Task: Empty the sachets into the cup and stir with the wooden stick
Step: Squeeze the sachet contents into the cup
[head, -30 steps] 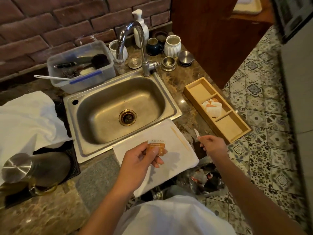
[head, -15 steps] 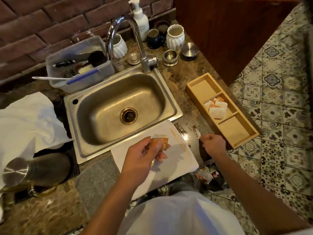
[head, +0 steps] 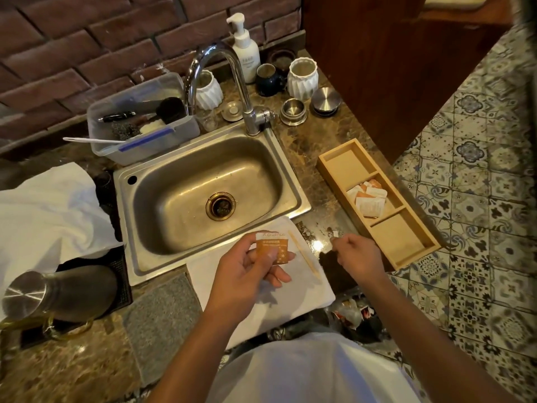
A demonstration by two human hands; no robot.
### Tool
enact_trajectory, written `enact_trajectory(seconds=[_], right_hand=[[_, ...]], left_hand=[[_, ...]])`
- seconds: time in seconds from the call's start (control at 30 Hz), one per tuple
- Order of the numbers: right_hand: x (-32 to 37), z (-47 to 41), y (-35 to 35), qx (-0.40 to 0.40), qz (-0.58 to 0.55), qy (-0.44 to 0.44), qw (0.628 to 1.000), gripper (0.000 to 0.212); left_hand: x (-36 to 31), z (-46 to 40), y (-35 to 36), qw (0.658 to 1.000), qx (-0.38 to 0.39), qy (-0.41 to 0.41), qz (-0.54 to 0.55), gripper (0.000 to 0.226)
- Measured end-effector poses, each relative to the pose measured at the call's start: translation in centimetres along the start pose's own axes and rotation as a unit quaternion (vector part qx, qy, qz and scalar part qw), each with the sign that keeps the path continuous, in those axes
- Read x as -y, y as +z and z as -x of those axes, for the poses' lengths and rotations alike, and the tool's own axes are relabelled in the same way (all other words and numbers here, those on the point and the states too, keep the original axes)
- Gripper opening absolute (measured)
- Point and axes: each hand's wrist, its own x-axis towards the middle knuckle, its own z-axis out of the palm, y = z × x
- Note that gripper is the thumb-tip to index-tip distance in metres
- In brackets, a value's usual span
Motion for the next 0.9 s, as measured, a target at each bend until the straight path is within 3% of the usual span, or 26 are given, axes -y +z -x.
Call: enact_trajectory(seconds=[0.13, 0.33, 0.53, 0.9], right_hand=[[3.6, 3.0, -0.6, 0.074, -0.041, -0.107, 0.991, 0.021], [9.1, 6.9, -0.9, 0.195, -0.081, -0.239, 0.948, 0.013], [10.7, 8.1, 0.7, 0.252, -0.057, -0.269, 0.928, 0.013], [10.5, 9.2, 4.0, 0.249, -0.074, -0.271, 0.927, 0.008]], left_hand=[[-0.4, 0.2, 0.1, 1.000, -0.022, 0.005, 0.010, 0.015], [-0.1, 1.1, -0.6, 0.998, -0.040, 0.046, -0.006, 0.015], [0.6, 1.6, -1.7, 0.997, -0.046, 0.069, -0.012, 0.020], [2.1, 2.2, -4.8, 0.998, -0.040, 0.050, 0.003, 0.012]])
